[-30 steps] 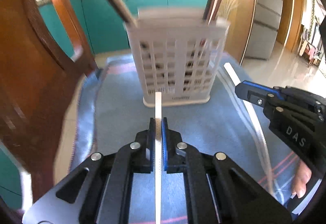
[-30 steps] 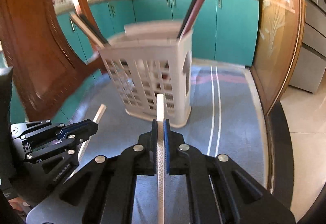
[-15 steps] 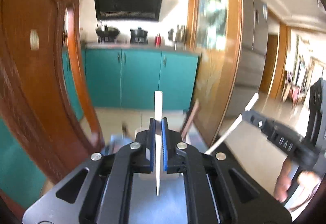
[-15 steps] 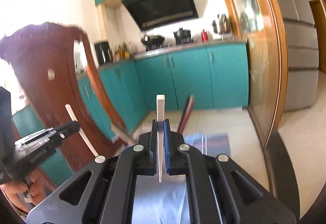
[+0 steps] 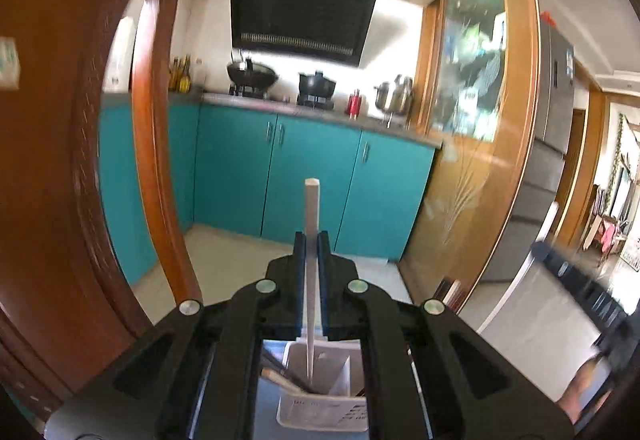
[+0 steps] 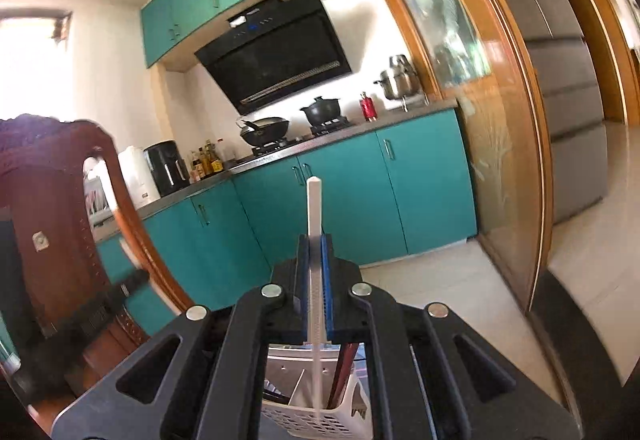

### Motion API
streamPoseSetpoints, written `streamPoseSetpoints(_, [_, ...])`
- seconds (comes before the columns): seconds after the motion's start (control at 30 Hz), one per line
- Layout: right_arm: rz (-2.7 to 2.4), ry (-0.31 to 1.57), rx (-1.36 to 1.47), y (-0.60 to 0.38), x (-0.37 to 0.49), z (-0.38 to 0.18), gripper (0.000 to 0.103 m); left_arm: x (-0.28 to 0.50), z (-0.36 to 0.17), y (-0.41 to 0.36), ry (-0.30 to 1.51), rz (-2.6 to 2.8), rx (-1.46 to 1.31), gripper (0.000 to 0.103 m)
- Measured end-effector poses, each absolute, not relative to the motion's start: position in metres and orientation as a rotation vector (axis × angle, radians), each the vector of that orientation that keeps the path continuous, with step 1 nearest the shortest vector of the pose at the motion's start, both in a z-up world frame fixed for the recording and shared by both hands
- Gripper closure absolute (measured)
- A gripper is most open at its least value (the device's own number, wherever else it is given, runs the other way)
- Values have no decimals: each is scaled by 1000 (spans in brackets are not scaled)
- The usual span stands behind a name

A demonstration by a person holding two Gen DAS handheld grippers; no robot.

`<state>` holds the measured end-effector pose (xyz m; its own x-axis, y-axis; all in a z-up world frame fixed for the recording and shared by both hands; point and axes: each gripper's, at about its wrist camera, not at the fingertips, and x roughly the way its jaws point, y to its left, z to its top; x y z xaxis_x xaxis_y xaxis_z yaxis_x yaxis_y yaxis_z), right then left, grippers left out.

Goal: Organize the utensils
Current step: 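Lift both light sticks over the white holder and lower them in, then open both tools and pull them back from the holder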

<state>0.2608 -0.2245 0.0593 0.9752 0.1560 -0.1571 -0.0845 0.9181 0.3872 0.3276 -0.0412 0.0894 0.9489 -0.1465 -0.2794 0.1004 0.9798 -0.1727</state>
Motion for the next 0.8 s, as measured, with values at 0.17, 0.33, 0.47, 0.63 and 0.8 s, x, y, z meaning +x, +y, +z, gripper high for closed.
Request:
streamPoseSetpoints(0.17, [130, 138, 492, -244, 266, 63, 96, 343, 67, -46, 344, -137, -139, 96])
streamPoseSetpoints(0.33, [109, 78, 455, -245, 267, 66, 96, 340, 55, -55, 356, -151, -109, 96])
streamPoseSetpoints(0.47, [98, 146, 380, -230, 279, 34, 96, 336, 42, -59, 374, -153, -87, 95])
streamPoseSetpoints(0.63, [142, 231, 354, -221, 279, 3, 96, 325, 33, -55, 398, -145, -91, 93])
streamPoseSetpoints(0.8, [146, 240, 305, -214, 252, 0, 63, 286, 46, -49, 346, -122, -86, 67])
